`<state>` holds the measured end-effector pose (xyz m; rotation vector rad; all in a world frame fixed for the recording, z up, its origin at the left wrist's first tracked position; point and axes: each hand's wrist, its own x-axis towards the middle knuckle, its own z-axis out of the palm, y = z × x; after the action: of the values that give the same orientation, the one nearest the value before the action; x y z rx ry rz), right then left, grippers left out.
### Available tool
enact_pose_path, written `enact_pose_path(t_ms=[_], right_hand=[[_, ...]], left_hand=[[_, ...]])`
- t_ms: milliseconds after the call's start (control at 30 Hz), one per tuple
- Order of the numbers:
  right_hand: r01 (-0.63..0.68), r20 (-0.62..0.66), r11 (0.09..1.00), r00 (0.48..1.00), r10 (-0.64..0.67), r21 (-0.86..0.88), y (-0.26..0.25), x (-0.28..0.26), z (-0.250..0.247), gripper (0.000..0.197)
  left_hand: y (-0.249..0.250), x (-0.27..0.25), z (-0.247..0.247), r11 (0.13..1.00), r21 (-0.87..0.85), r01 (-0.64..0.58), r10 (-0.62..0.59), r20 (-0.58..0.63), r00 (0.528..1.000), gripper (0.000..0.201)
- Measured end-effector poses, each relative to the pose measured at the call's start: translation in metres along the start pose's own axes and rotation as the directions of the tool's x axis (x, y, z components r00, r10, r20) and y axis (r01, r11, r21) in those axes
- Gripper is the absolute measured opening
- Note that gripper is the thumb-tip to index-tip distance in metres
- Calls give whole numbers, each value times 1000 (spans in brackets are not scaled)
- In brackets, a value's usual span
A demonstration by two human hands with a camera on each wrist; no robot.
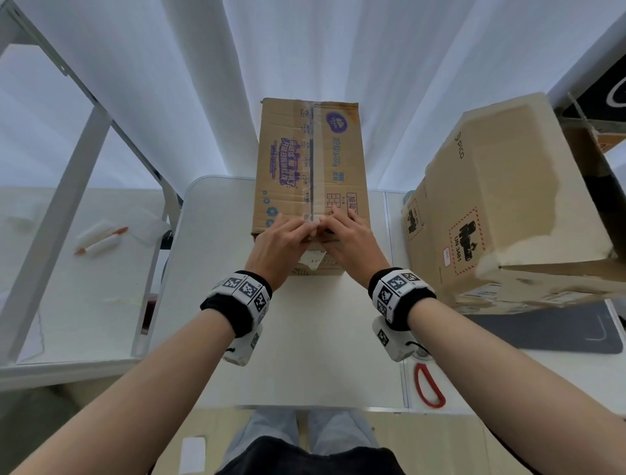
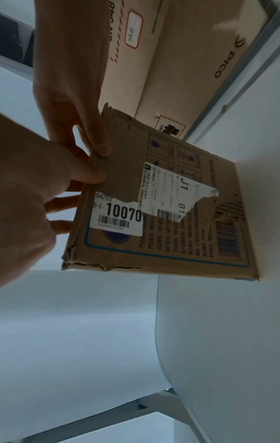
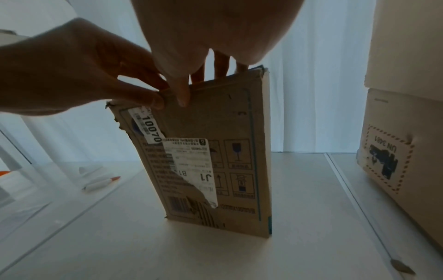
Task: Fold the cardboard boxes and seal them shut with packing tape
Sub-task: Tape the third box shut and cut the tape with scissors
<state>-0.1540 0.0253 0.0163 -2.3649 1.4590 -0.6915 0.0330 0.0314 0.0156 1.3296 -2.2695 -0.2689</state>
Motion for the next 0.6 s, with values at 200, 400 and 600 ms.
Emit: enact_pose_path(t_ms=[200, 400, 600], right_hand=[[-14, -49, 999, 999, 17, 44, 3, -2, 10, 10], [-47, -59, 997, 997, 51, 64, -2, -1, 9, 12], [-36, -41, 995, 998, 40, 97, -1, 0, 0, 18]], left_hand=[[-1, -2, 3, 986, 155, -61, 69, -50, 996, 12], [3, 1, -1, 992, 122, -39, 50, -87, 995, 6], [-2, 4, -1, 992, 101, -77, 81, -38, 996, 17]])
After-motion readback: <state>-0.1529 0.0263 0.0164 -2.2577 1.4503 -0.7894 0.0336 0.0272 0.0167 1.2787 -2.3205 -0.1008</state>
